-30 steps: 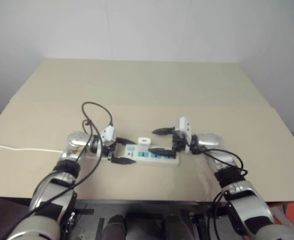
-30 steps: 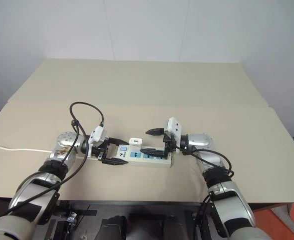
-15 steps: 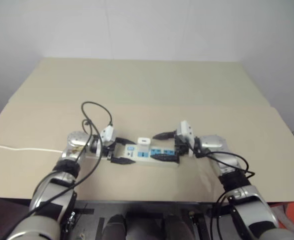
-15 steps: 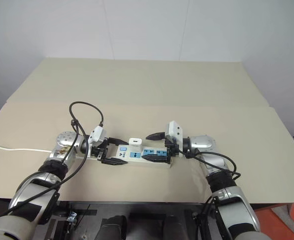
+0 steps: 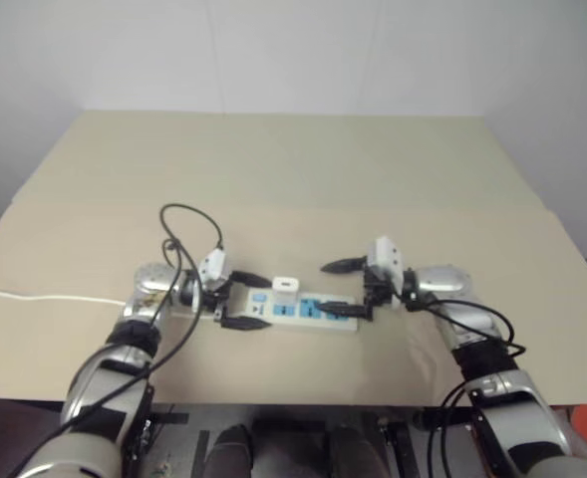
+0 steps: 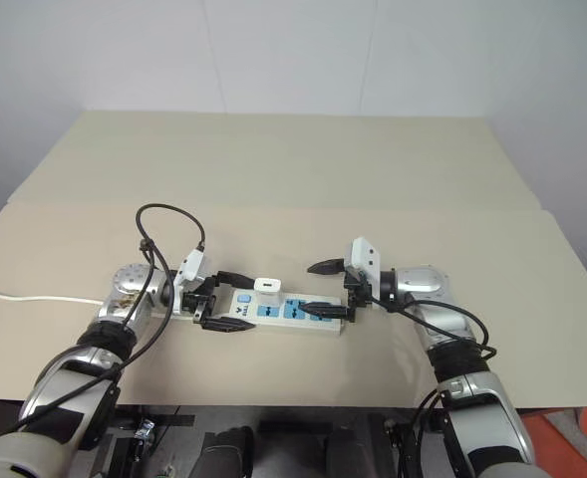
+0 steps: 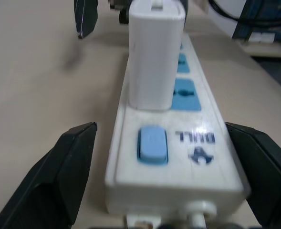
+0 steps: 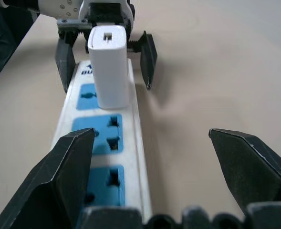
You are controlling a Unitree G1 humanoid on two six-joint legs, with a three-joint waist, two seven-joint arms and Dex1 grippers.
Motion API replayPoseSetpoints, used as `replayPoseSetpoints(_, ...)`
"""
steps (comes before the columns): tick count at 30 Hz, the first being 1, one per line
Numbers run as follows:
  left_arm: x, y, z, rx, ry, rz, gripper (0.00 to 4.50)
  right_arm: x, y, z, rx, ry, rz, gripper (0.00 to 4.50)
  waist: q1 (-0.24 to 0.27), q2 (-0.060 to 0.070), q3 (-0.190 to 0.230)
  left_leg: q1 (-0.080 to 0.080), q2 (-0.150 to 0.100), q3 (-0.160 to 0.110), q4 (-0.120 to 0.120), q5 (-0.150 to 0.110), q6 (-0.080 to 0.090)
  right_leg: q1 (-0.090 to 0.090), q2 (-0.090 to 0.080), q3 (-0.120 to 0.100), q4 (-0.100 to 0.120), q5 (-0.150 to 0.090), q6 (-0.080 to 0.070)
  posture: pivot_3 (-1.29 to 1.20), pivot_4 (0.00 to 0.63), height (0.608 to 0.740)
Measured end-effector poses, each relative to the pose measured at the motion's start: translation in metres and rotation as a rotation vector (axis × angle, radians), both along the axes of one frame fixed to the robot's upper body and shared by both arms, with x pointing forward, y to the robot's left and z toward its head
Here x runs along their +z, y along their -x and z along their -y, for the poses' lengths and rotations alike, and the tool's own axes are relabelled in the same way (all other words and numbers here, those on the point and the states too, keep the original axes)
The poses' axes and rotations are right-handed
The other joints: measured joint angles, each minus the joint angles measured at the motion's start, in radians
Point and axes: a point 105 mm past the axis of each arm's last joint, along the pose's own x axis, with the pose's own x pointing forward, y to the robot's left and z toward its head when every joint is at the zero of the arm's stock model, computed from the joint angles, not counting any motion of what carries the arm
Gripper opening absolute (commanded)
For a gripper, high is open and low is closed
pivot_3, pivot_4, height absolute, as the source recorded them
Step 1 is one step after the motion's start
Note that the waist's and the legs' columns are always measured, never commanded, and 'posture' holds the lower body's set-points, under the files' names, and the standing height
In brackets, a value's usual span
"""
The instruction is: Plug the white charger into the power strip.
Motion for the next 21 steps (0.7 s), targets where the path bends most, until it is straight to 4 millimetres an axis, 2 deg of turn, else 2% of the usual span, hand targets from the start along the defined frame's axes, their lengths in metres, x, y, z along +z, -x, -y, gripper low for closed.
replayPoseSetpoints(2,0.007,0.005,-0.003,-0.012,0.024,-0.008,4.49,0.002,0.003,0.003,0.007,-0.004,-0.003,4.50,-0.002,0.000,0.001,-0.001,0.000,0.000,0.000,0.000,0.000,-0.001,0.000,0.000,0.000,0.000,0.000,0.00,0.150,0.740)
replayPoseSetpoints(6,0.031,0.019,-0.026,-0.031,-0.011,-0.033,4.49,0.011,0.003,0.020,-0.030,-0.002,0.005,4.50,-0.007,0.004,0.003,0.000,0.000,0.000,-0.001,0.000,0.000,0.000,0.000,0.000,-0.001,0.000,0.000,0.00,0.150,0.740)
replayPoseSetpoints(11,0.044,0.040,-0.048,-0.048,-0.064,-0.057,4.49,0.019,0.008,0.039,-0.047,0.028,0.026,4.50,-0.002,0.005,0.004,0.000,0.000,0.000,-0.001,0.000,0.000,0.000,0.000,0.000,-0.001,0.000,0.000,0.00,0.150,0.740)
replayPoseSetpoints(17,0.047,0.032,-0.094,0.114,-0.190,0.016,4.49,0.030,0.024,0.072,-0.070,0.128,0.043,4.50,0.005,0.006,0.005,0.000,0.000,0.001,-0.001,0.000,0.000,-0.001,0.000,0.000,-0.001,-0.001,-0.001,0.00,0.150,0.740)
replayPoseSetpoints(21,0.037,0.028,-0.111,0.182,-0.232,0.020,4.49,0.029,0.038,0.086,-0.070,0.264,0.059,4.50,0.005,0.006,0.005,-0.001,0.000,0.001,-0.001,0.000,0.000,-0.001,0.000,0.000,-0.002,-0.001,-0.001,0.00,0.150,0.740)
